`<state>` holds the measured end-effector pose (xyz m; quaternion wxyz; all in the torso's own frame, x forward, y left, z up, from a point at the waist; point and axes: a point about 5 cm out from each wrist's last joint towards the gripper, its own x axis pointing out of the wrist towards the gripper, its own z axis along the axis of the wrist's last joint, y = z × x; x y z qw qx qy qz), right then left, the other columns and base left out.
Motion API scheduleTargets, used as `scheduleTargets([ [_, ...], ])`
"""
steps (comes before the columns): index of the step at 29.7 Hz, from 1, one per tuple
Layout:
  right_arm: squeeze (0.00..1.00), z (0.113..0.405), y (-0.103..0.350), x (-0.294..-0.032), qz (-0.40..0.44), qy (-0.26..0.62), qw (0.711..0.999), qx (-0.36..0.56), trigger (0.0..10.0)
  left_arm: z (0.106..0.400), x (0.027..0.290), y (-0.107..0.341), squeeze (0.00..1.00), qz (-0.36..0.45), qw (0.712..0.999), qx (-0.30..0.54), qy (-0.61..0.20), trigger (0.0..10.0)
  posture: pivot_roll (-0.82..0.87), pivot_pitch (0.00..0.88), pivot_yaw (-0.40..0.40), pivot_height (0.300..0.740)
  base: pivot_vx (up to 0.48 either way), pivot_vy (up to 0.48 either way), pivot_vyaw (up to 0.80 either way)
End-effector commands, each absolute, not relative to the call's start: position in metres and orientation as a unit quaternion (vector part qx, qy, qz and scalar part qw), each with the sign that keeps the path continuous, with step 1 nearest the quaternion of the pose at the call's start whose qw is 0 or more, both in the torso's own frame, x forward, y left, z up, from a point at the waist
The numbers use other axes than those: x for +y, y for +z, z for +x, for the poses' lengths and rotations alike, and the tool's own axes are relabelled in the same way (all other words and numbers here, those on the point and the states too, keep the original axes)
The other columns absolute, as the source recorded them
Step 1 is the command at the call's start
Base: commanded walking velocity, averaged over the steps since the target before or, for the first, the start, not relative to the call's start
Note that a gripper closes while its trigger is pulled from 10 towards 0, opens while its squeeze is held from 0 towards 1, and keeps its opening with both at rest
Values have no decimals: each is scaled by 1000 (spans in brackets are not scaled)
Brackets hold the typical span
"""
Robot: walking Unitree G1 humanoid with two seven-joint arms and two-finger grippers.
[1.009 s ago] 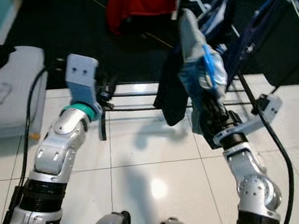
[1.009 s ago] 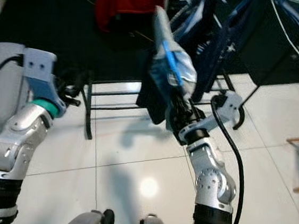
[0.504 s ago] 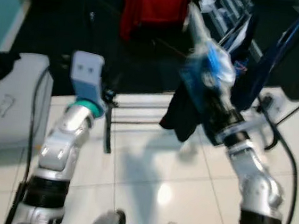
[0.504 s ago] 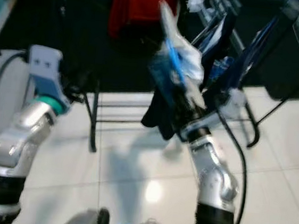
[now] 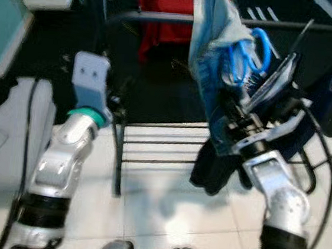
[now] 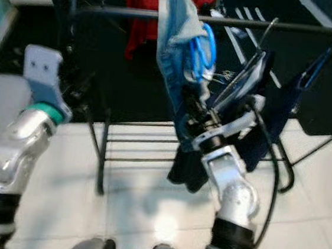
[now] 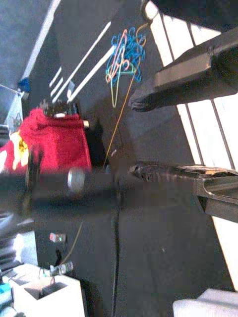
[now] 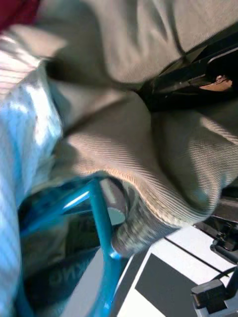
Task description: Hang hanger
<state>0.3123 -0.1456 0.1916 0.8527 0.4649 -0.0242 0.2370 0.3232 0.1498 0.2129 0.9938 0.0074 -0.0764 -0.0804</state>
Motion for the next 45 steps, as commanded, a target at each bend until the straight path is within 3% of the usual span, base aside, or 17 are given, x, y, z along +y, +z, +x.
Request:
scheduleTargets([
  [1,0,313,183,-146,467,207,859,8,10000,321,144,212,0,5,992,-77,-101,10000,-89,109,96,740,0,0,0],
  [4,0,309,180,-143,449,209,869,15,10000,321,143,213,0,5,991,-80,-106,10000,-87,110,94,740,0,0,0],
  [7,0,284,175,-140,382,253,889,14,10000,321,145,214,0,7,991,-81,-106,10000,-86,116,98,740,0,0,0],
  [10,0,284,175,-140,382,253,889,14,10000,321,145,214,0,7,991,-81,-106,10000,-86,116,98,740,0,0,0],
  [13,0,264,177,-144,334,275,901,-16,10000,321,146,212,0,10,991,-78,-107,10000,-95,117,106,740,0,0,0],
  [21,0,241,178,-153,310,281,908,-37,10000,324,145,212,0,15,990,-77,-115,10000,-101,119,114,740,0,0,0],
  [27,0,228,167,-157,335,259,906,-15,10000,325,145,213,0,17,990,-78,-120,10000,-96,125,121,740,0,0,0],
  [33,0,196,118,-152,453,198,867,63,10000,325,149,217,0,31,988,-76,-129,10000,-74,141,143,740,0,0,0],
  [38,0,197,114,-152,447,190,871,67,10000,326,149,218,0,32,988,-76,-131,10000,-73,140,152,740,0,0,0],
  [45,0,223,129,-162,461,207,862,36,10000,328,145,220,0,31,987,-79,-138,10000,-73,136,156,740,0,0,0],
])
